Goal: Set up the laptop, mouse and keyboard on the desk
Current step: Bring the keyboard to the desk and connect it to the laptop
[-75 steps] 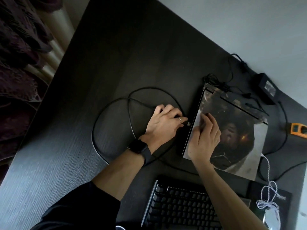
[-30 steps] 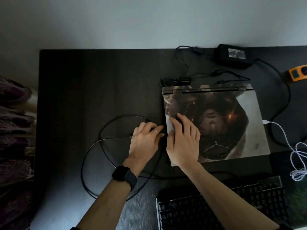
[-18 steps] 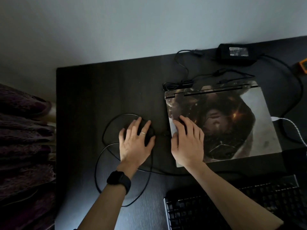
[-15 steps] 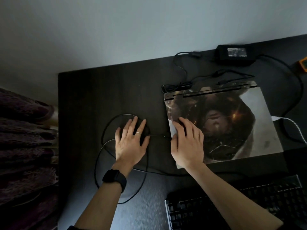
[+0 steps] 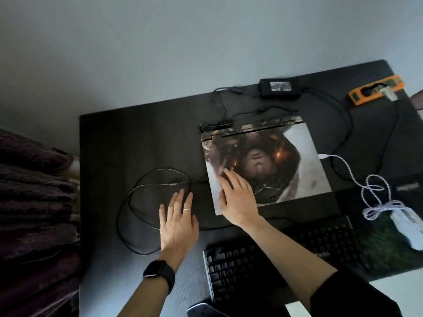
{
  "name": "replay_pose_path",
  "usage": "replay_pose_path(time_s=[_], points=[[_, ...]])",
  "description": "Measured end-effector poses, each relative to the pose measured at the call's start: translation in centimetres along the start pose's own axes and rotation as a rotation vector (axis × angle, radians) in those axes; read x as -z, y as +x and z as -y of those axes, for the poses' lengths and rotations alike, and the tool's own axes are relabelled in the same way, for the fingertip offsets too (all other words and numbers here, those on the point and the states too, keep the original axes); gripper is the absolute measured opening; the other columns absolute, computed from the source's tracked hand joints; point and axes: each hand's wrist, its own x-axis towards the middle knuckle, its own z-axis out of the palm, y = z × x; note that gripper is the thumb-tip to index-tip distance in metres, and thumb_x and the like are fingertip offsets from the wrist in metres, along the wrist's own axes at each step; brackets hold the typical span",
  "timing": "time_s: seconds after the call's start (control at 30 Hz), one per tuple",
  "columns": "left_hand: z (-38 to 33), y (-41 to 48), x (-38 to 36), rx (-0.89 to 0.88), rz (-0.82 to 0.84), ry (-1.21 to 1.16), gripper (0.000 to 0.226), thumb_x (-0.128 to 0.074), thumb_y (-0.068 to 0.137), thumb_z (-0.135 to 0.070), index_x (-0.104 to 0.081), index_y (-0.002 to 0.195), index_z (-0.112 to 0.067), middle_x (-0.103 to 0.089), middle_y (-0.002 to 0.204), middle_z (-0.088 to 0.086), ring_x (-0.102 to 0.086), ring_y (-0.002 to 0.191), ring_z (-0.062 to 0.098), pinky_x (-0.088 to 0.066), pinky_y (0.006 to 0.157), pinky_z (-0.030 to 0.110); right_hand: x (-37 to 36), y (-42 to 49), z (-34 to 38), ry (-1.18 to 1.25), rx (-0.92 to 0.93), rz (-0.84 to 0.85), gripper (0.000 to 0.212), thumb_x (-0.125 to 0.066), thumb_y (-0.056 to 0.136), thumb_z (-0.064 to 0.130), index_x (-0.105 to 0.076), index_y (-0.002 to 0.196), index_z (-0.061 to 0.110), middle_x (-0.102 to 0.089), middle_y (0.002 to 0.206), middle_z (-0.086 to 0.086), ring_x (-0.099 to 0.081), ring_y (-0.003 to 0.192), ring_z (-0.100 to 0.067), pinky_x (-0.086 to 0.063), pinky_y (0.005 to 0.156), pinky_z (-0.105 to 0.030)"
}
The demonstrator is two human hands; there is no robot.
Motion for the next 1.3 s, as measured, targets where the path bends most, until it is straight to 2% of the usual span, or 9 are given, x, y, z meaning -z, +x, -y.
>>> replay_pose_path(time_s=[0.13,0.23,0.4,0.53,0.63,0.77,0.9,1.13,1.3], points=[[-1.7,-4.8,-0.4,0.014,0.028,-0.013,0.068,-0.068,0.079,-0.02,-0.046,0.144,-0.016,-0.041,0.152,0.007,-0.032,0.143,0.023,-0.03,0.113,0.056,2.4,-8.0,-3.4,0.087,-0.186,0.06,0.048,-0.057,0.09,0.031,-0.053,0.137,0.019,-0.044,0.15,0.0,-0.04,0.139,-0.021,-0.04,0.111,-0.041],[-2.9,-7.5,-0.7,0.057,0.03,-0.044,0.069,-0.071,0.077,-0.02,-0.048,0.142,-0.014,-0.045,0.148,0.01,-0.041,0.135,0.028,-0.037,0.107,0.054,3.3,-14.8,-7.2,0.13,-0.332,0.028,0.048,-0.064,0.088,0.029,-0.056,0.133,0.016,-0.048,0.146,-0.003,-0.043,0.135,-0.025,-0.045,0.105,-0.046],[-6.0,-10.6,-1.5,0.257,0.033,-0.14,0.069,-0.063,0.086,-0.026,-0.038,0.148,-0.014,-0.039,0.151,0.012,-0.041,0.134,0.032,-0.036,0.108,0.048,5.5,-22.7,-15.0,0.081,-0.546,-0.029,0.059,-0.072,0.083,0.028,-0.052,0.136,0.01,-0.042,0.149,-0.012,-0.035,0.136,-0.035,-0.039,0.103,-0.055],[-9.2,-13.8,-2.7,0.489,0.014,-0.268,0.07,-0.058,0.092,-0.036,-0.028,0.152,-0.015,-0.036,0.15,0.013,-0.04,0.134,0.034,-0.039,0.106,0.049,6.7,-25.8,-21.3,0.093,-0.593,0.007,0.076,-0.076,0.081,0.034,-0.041,0.143,0.007,-0.037,0.15,-0.018,-0.033,0.136,-0.041,-0.038,0.104,-0.058],[-11.7,-16.4,-3.5,0.7,-0.047,-0.385,0.081,-0.062,0.087,-0.046,-0.02,0.152,-0.02,-0.035,0.144,0.018,-0.045,0.124,0.042,-0.045,0.097,0.054,7.1,-27.0,-24.5,0.184,-0.59,0.129,0.084,-0.075,0.082,0.038,-0.032,0.148,0.008,-0.038,0.148,-0.02,-0.035,0.134,-0.041,-0.039,0.106,-0.055],[-13.8,-18.5,-4.7,0.908,0.038,-0.536,0.093,-0.07,0.08,-0.052,-0.022,0.151,-0.015,-0.04,0.138,0.026,-0.043,0.124,0.047,-0.037,0.106,0.053,8.0,-27.5,-26.9,0.232,-0.55,0.179,0.079,-0.072,0.085,0.041,-0.037,0.147,0.006,-0.04,0.145,-0.017,-0.036,0.135,-0.036,-0.039,0.108,-0.048],[-13.2,-18.3,-5.0,0.912,0.084,-0.561,0.079,-0.076,0.077,-0.043,-0.043,0.142,-0.015,-0.051,0.134,0.016,-0.048,0.123,0.039,-0.035,0.11,0.048,8.6,-26.9,-27.3,0.266,-0.537,0.189,0.075,-0.071,0.087,0.04,-0.038,0.147,0.007,-0.041,0.145,-0.016,-0.038,0.134,-0.035,-0.039,0.108,-0.045],[-13.7,-16.9,-4.5,0.856,0.121,-0.556,0.079,-0.075,0.079,-0.036,-0.038,0.147,-0.022,-0.047,0.137,0.015,-0.046,0.126,0.04,-0.03,0.113,0.046,8.4,-27.3,-28.0,0.309,-0.539,0.154,0.069,-0.068,0.091,0.03,-0.037,0.148,0.007,-0.041,0.145,-0.016,-0.038,0.135,-0.034,-0.037,0.11,-0.044],[-13.5,-17.6,-4.8,0.834,0.187,-0.556,0.085,-0.075,0.079,-0.034,-0.031,0.151,-0.027,-0.044,0.137,0.014,-0.046,0.123,0.042,-0.034,0.111,0.046,8.2,-27.4,-28.5,0.298,-0.548,0.131,0.068,-0.071,0.089,0.028,-0.04,0.146,0.006,-0.043,0.143,-0.017,-0.041,0.131,-0.036,-0.039,0.108,-0.046]])
